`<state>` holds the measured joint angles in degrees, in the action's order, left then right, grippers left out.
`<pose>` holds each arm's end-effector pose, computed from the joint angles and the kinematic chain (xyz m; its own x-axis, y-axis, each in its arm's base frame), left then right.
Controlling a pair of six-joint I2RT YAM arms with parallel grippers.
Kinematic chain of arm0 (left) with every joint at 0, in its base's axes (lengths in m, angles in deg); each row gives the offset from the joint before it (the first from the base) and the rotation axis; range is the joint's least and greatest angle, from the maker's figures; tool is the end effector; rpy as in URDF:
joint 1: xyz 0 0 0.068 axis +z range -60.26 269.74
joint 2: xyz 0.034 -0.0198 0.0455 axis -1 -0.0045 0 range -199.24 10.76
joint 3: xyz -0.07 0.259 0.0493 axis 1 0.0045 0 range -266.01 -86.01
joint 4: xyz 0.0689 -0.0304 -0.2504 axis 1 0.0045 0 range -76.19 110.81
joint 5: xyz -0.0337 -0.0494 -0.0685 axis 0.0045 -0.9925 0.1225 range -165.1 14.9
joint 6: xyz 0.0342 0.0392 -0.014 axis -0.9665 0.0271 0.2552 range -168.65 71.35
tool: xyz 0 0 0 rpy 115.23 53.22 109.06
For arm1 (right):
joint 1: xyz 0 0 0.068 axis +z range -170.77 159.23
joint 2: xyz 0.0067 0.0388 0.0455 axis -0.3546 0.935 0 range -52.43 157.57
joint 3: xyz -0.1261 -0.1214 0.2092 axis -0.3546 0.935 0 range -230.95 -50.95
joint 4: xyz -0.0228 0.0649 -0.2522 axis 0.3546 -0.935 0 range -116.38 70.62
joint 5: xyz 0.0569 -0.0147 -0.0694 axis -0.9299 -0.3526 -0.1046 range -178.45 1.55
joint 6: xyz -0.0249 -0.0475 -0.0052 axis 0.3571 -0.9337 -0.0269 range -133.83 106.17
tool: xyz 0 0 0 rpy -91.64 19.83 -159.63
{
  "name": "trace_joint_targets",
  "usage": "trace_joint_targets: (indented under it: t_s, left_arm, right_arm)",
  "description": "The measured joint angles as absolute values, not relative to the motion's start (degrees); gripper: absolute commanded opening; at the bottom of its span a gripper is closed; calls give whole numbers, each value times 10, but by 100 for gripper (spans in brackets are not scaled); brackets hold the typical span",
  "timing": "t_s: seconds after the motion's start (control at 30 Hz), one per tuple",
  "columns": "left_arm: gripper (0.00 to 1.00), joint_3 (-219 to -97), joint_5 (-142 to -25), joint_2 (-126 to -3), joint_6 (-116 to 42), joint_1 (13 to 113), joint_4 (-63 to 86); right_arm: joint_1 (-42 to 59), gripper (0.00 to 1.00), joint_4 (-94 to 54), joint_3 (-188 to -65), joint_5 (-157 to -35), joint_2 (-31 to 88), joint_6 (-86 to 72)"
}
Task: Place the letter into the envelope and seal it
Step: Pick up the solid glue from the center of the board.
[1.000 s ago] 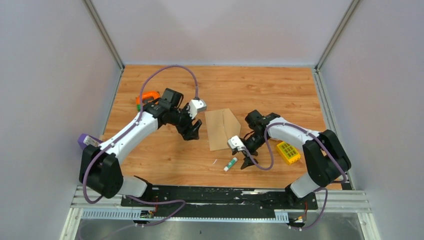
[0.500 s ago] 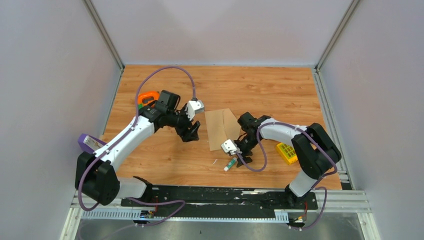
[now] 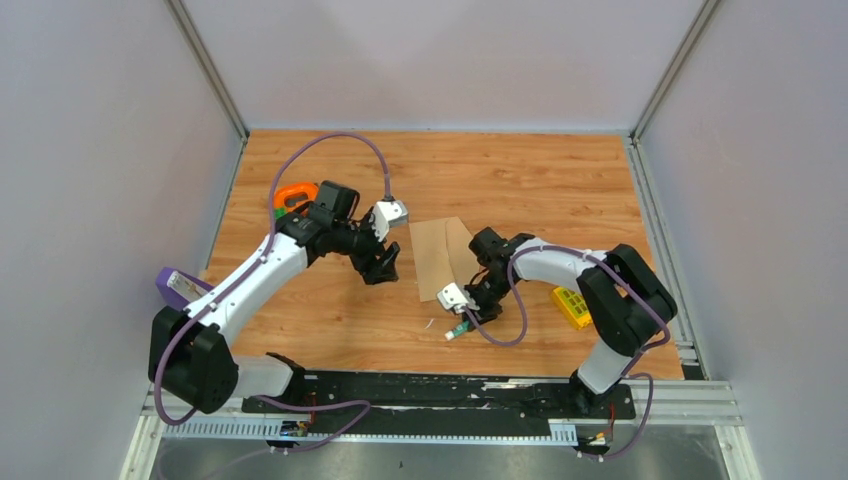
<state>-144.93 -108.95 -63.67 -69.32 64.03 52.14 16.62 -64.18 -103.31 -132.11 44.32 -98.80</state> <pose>0.2278 -0.1317 0.2765 -0.4490 0.5415 -0.7108 0.8709 0.4430 -0.2127 0.1992 0.1831 0.1474 0.3757 -0.6200 -0.6888 -0.8306 -0.5549 0.0464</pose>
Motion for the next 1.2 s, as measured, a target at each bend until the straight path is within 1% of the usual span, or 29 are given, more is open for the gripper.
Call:
trace_joint_targets:
  t_s: [0.07,0.2,0.27,0.4,0.5,0.53,0.6,0.77,0.97,1.2]
  left_arm:
    - [82,-1449,-1091,-636,-693,640,522]
    - [82,-1466,-1091,-636,-694,640,539]
    - [83,-1494,-1092,-639,-696,640,556]
    - [84,-1596,-1120,-664,-695,640,582]
    - [88,-1655,-1152,-685,-686,633,586]
    - [92,-1668,-1161,-692,-681,628,586]
    - [94,-1674,-1171,-700,-674,615,585]
    - [97,-1657,-1186,-720,-652,578,586]
    - [95,-1649,-1216,-746,-626,571,585]
    - [86,-1630,-1237,-777,-603,551,578]
  right_arm:
    - [167,0,-643,-1036,-1317,443,-981]
    - [167,0,-677,-1065,-1312,441,-964]
    - [166,0,-706,-1097,-1319,430,-954]
    - [162,0,-758,-1172,-1359,397,-926]
    - [153,0,-775,-1208,-1408,375,-903]
    - [147,0,-780,-1211,-1427,368,-897]
    - [136,0,-791,-1212,-1450,362,-887]
    - [108,0,-805,-1212,-1486,361,-869]
    - [98,0,-797,-1214,-1482,348,-841]
    - [102,0,-736,-1203,-1424,294,-800]
